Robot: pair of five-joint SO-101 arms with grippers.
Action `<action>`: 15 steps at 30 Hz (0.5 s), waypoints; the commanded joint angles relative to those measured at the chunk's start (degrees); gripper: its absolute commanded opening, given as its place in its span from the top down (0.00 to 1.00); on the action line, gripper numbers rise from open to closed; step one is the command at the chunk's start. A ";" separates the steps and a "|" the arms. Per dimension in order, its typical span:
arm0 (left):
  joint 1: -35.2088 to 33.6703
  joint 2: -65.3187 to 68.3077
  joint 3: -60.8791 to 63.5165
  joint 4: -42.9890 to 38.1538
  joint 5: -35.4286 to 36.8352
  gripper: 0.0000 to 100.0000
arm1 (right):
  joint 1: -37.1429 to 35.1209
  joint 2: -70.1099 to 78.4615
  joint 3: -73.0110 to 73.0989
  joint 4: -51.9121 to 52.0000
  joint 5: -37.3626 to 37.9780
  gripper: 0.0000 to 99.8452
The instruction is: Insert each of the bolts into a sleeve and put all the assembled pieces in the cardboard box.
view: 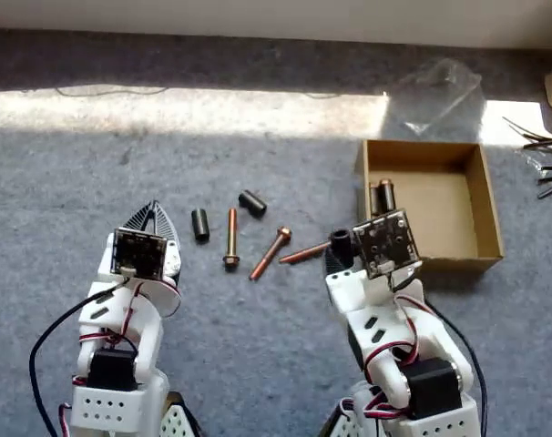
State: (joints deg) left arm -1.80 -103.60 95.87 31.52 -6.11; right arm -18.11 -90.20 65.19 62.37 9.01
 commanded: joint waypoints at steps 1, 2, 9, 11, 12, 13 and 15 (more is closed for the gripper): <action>4.88 -0.31 0.84 1.23 -1.14 0.99 | 4.26 -3.12 0.84 -2.51 -2.99 1.00; 5.49 -0.31 0.75 2.11 -1.14 0.99 | 5.49 -4.00 1.27 -3.21 -3.25 1.00; 10.15 -0.22 0.66 4.40 -6.59 0.99 | 7.34 -12.70 8.75 -5.05 -3.43 1.00; 12.00 -0.22 -0.66 7.30 -6.86 0.99 | 7.34 -15.25 10.33 -5.05 -3.43 1.00; 12.70 -0.22 -1.89 8.97 -6.86 0.99 | 7.34 -15.60 10.77 -5.14 -3.43 1.00; 13.23 -0.22 -3.03 10.46 -6.86 0.99 | 7.34 -15.16 11.12 -5.49 -3.43 1.00; 14.55 -0.13 -5.23 12.66 -6.86 0.99 | 7.34 -14.64 12.00 -6.81 -3.43 1.00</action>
State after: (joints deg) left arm 9.63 -103.60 95.34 40.04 -12.62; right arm -11.43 -104.44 77.32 58.77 6.20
